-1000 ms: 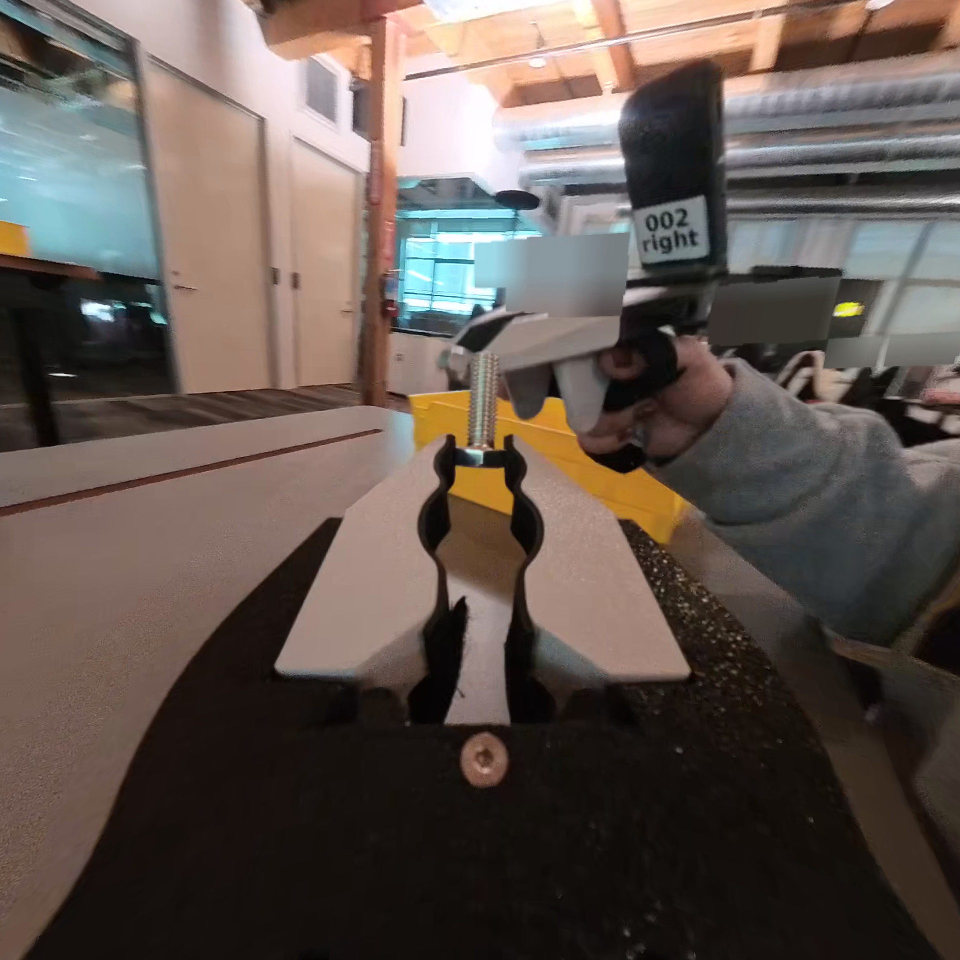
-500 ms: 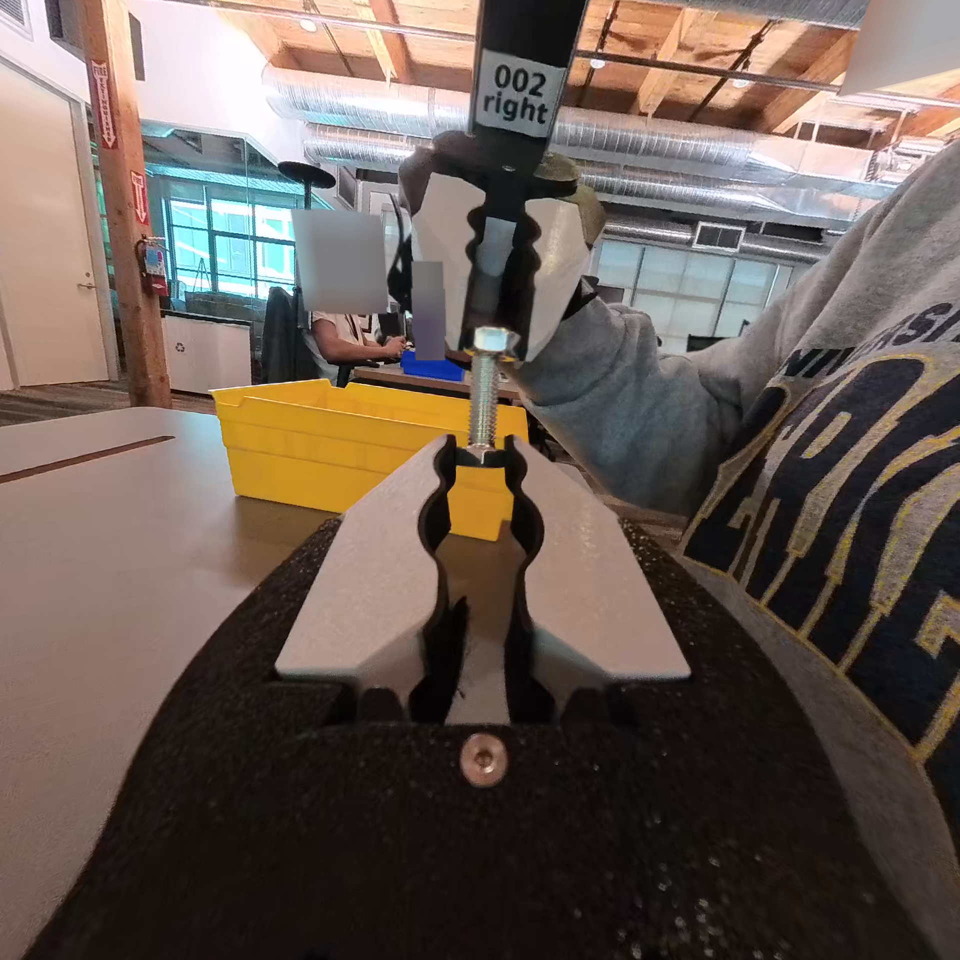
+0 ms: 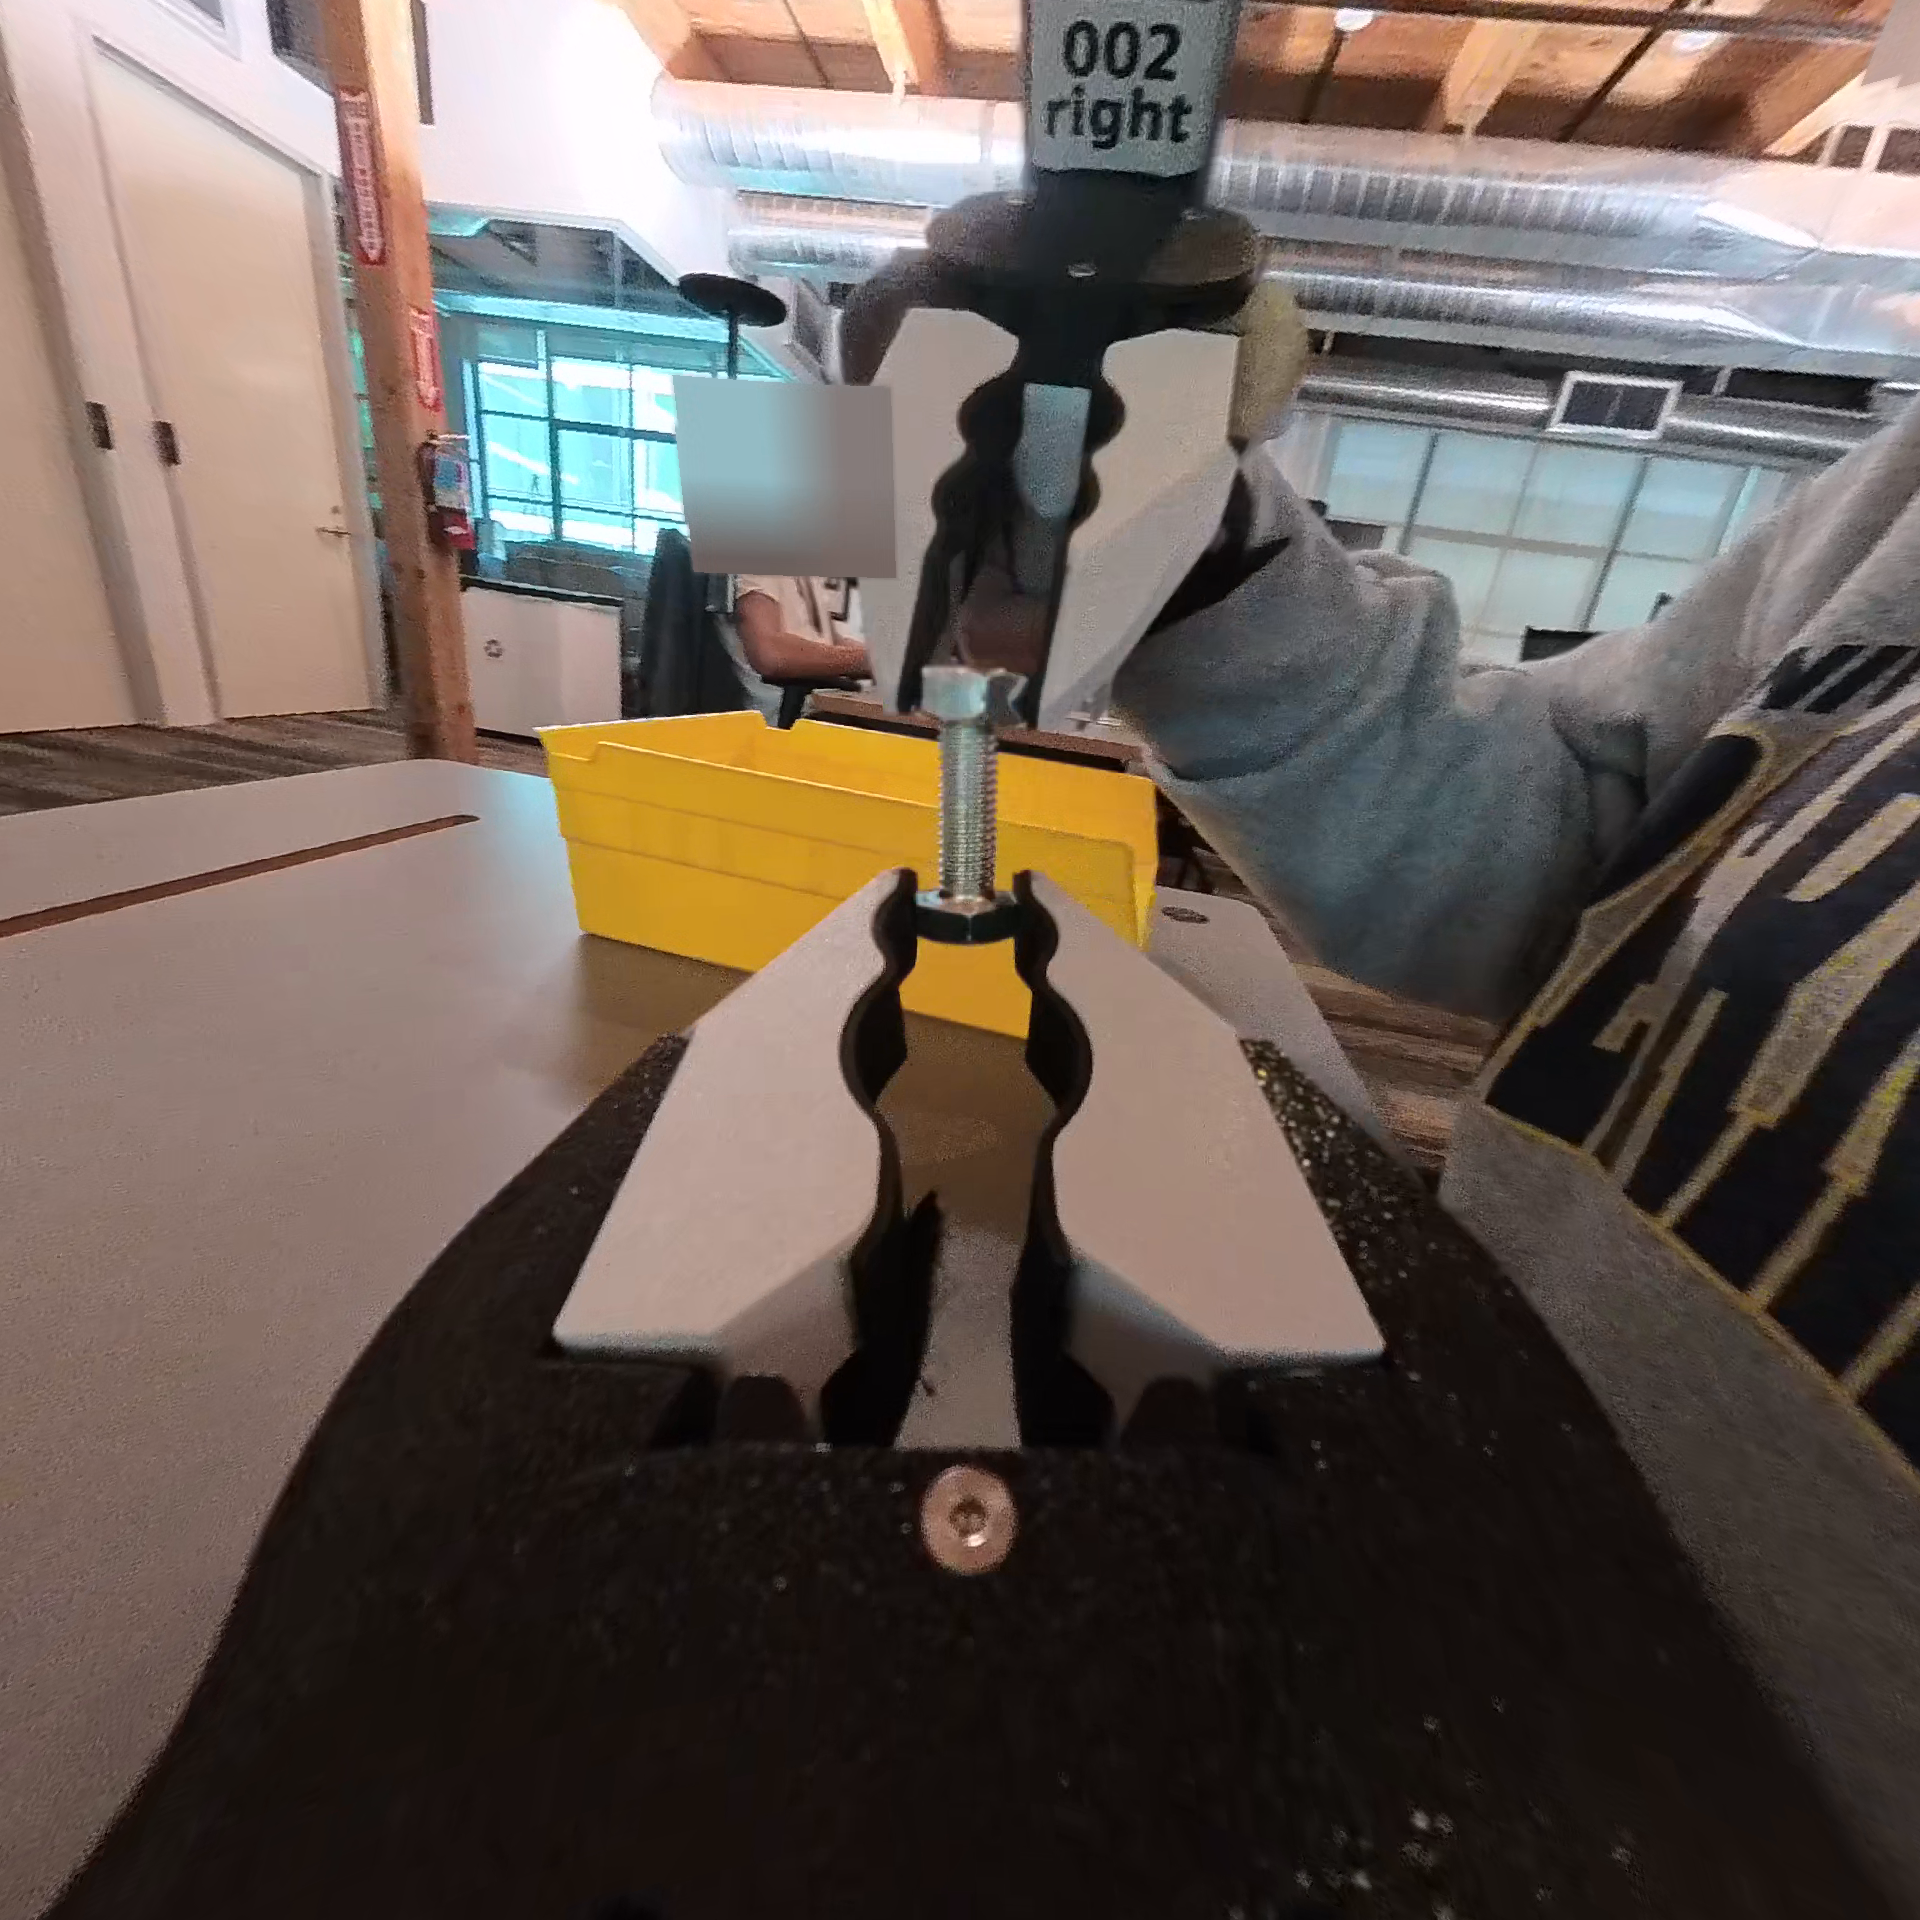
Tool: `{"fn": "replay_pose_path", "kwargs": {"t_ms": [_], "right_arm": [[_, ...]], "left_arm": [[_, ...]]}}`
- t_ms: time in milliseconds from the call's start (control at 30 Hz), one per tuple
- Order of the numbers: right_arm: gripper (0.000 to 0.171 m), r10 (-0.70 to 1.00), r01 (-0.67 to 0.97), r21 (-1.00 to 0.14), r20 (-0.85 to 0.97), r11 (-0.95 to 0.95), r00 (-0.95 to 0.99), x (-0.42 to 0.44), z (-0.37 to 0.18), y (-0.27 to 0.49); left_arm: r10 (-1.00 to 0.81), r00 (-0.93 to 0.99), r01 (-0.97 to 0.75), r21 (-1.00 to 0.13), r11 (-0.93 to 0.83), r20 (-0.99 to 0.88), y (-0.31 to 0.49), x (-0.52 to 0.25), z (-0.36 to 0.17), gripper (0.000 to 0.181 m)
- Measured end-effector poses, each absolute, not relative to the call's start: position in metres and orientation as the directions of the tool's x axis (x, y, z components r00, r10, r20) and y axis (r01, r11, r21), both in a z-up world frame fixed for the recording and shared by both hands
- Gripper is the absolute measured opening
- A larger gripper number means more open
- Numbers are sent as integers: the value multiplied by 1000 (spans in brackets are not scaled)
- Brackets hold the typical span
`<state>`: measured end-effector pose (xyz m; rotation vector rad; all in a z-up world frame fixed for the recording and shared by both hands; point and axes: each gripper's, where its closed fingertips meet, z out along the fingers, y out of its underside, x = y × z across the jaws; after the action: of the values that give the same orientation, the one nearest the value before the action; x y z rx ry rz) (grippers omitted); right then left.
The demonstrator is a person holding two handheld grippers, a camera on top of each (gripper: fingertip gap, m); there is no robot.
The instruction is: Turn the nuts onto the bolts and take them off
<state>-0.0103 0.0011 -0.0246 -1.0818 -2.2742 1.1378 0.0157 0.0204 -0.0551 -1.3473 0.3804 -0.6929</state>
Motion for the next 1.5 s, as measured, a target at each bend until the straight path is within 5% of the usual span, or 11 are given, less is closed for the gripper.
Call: {"fn": "replay_pose_path", "kwargs": {"t_ms": [267, 833, 1200, 1500], "right_arm": [[17, 956, 531, -822, 55, 207, -287, -26, -26, 16], [25, 956, 467, -871, 12, 154, -293, -24, -21, 12], [35, 933, 272, -922, 189, 276, -305, -28, -21, 10], [21, 876, 167, -891, 352, 421, -330, -25, -18, 6]], "left_arm": [[-484, 868, 180, -978, 103, 108, 33, -4, -57, 16], [-495, 860, 197, -974, 108, 119, 32, -3, -57, 16], [-504, 852, 219, -970, 103, 139, 32, -4, -57, 16], [-553, 824, 218, -970, 104, 126, 27, 3, -55, 16]]}}
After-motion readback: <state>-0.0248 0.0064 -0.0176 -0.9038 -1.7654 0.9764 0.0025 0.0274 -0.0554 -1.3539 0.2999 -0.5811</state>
